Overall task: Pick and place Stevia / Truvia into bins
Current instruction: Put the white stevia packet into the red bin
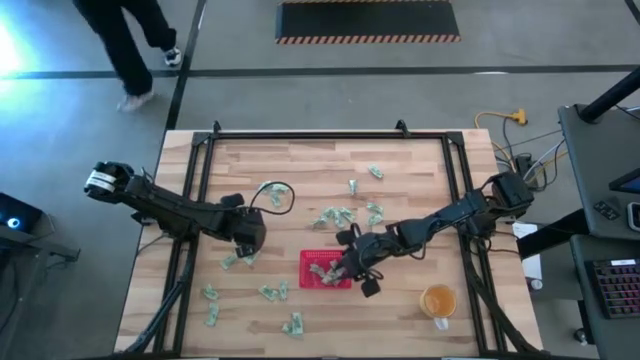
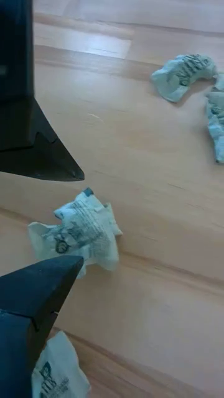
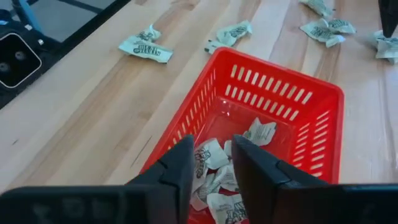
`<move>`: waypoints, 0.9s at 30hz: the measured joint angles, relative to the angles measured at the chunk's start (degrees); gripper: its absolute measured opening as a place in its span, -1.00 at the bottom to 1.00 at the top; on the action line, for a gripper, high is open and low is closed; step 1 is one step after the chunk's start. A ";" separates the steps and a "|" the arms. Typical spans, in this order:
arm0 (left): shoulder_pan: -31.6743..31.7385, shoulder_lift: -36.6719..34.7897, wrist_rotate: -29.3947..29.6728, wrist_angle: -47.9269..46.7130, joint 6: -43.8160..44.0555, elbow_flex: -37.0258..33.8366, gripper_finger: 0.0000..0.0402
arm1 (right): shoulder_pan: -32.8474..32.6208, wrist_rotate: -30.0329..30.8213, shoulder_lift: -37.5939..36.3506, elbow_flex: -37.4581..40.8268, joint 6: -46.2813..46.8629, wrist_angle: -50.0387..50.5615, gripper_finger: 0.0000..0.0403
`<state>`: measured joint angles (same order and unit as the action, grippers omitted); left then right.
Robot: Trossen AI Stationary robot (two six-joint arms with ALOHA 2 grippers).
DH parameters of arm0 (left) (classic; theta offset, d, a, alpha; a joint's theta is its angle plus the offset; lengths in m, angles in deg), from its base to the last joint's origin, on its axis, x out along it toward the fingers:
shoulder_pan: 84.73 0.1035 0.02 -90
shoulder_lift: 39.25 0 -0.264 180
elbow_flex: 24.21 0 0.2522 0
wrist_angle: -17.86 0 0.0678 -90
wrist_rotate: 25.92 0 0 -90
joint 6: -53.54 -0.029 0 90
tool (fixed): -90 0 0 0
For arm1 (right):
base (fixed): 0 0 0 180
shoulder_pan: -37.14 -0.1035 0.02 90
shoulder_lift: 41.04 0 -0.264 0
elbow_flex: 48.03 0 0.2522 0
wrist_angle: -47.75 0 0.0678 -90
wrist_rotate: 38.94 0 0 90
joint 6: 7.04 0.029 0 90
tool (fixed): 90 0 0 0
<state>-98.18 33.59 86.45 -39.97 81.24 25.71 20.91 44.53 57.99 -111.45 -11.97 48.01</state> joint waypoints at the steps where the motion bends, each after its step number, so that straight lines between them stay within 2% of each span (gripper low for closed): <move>1: 0.00 0.00 -0.01 0.45 -0.45 0.00 -0.06 | 0.00 -0.02 -0.03 -0.08 -0.01 0.02 -0.43; 7: 0.75 0.00 -1.10 7.17 -5.50 -2.52 -0.06 | 0.00 -0.02 -0.47 -0.18 -0.07 0.76 -0.34; 14: 2.23 -0.22 -2.87 7.11 -5.80 -3.15 -0.10 | 0.00 -0.02 -1.48 -0.42 -0.19 3.18 -0.33; 18: 2.71 -0.22 -4.97 7.17 -5.97 -3.34 -0.29 | 0.00 -0.02 -1.55 -0.42 -0.19 3.62 -0.36; 27: 3.72 -0.15 -7.77 6.97 -7.13 -3.57 -0.94 | 0.00 0.00 -2.14 -0.44 -0.17 4.35 -0.42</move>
<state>-94.47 33.43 78.69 -33.00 74.10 22.15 20.91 44.53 55.85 -111.90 -12.14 52.36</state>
